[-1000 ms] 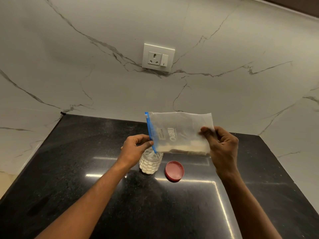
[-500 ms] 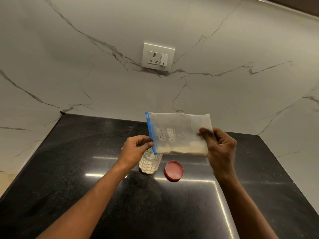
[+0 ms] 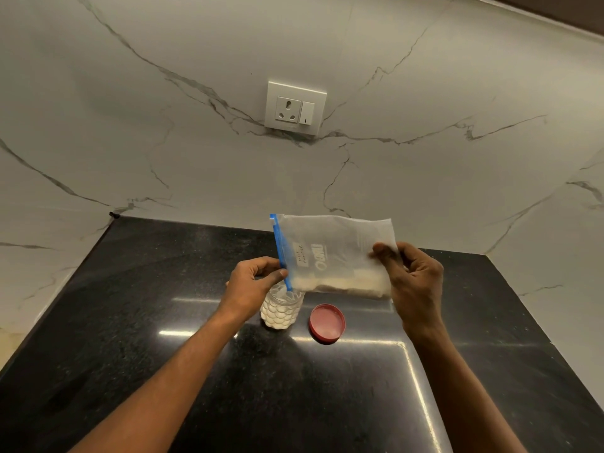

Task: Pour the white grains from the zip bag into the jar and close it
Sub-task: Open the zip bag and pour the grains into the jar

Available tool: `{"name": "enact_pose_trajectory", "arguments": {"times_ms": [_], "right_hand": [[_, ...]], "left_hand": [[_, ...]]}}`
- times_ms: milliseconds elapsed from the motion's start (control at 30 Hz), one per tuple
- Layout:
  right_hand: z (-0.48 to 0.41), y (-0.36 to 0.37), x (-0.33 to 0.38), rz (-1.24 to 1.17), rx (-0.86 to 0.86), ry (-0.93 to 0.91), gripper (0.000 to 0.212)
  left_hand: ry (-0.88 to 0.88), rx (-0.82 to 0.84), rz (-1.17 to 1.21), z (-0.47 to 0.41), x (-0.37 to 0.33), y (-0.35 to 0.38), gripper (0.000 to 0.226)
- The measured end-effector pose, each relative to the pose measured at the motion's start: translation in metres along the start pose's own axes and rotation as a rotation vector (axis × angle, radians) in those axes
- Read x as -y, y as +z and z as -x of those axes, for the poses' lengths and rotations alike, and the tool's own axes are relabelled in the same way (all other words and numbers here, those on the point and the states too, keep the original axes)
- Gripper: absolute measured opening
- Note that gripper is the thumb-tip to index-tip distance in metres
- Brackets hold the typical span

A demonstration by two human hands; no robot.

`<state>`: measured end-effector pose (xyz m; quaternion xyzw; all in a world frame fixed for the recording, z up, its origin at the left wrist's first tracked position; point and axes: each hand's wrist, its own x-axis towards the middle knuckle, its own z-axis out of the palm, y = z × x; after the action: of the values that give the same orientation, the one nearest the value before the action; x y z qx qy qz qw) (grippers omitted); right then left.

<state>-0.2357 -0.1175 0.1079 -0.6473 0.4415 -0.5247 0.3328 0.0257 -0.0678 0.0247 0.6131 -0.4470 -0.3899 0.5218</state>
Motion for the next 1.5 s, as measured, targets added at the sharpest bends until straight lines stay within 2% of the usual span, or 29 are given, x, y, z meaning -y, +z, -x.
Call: {"name": "enact_pose_trajectory", "arguments": {"times_ms": [267,367,467,867,967,1067,1167,1300,1400,1500], "right_hand": [[-0.001,-0.001,0.002,-0.015,-0.044,0.015,0.011],[0.001,0.004,0.003,0.026,0.003,0.008,0.009],[0.001,0.004,0.005,0.012,-0.056,0.006,0.011],[-0.001,0.003,0.002,0.001,-0.043,0.003,0.011],[-0.002,0.003,0.001,0.015,0.006,0.003,0.01],[-0.003,0.004,0.004,-0.011,-0.066,0.012,0.016],[0.0,0.009,0.005,0.029,0.006,0.003,0.012],[-0.001,0.007,0.004,0.012,-0.054,0.033,0.013],[0.0,0.005,0.003,0.054,0.008,0.026,0.013],[-0.001,0.003,0.003,0.056,-0.023,0.015,0.012]], "left_hand": [[-0.005,0.007,0.006,0.002,0.0,0.001,0.017],[-0.009,0.003,0.002,0.002,0.001,0.002,0.017],[-0.009,0.001,0.006,0.001,0.002,0.002,0.017],[-0.013,-0.004,0.014,0.002,0.001,0.0,0.017],[-0.017,-0.008,0.014,0.002,0.001,-0.002,0.017],[-0.014,-0.005,0.019,0.001,0.0,-0.001,0.017],[-0.019,-0.005,0.014,0.002,0.002,0.0,0.017],[-0.017,-0.006,0.021,0.002,0.006,-0.002,0.016],[-0.028,-0.001,0.02,0.002,0.009,-0.003,0.015],[-0.03,0.007,0.03,0.002,0.011,-0.002,0.016]]}}
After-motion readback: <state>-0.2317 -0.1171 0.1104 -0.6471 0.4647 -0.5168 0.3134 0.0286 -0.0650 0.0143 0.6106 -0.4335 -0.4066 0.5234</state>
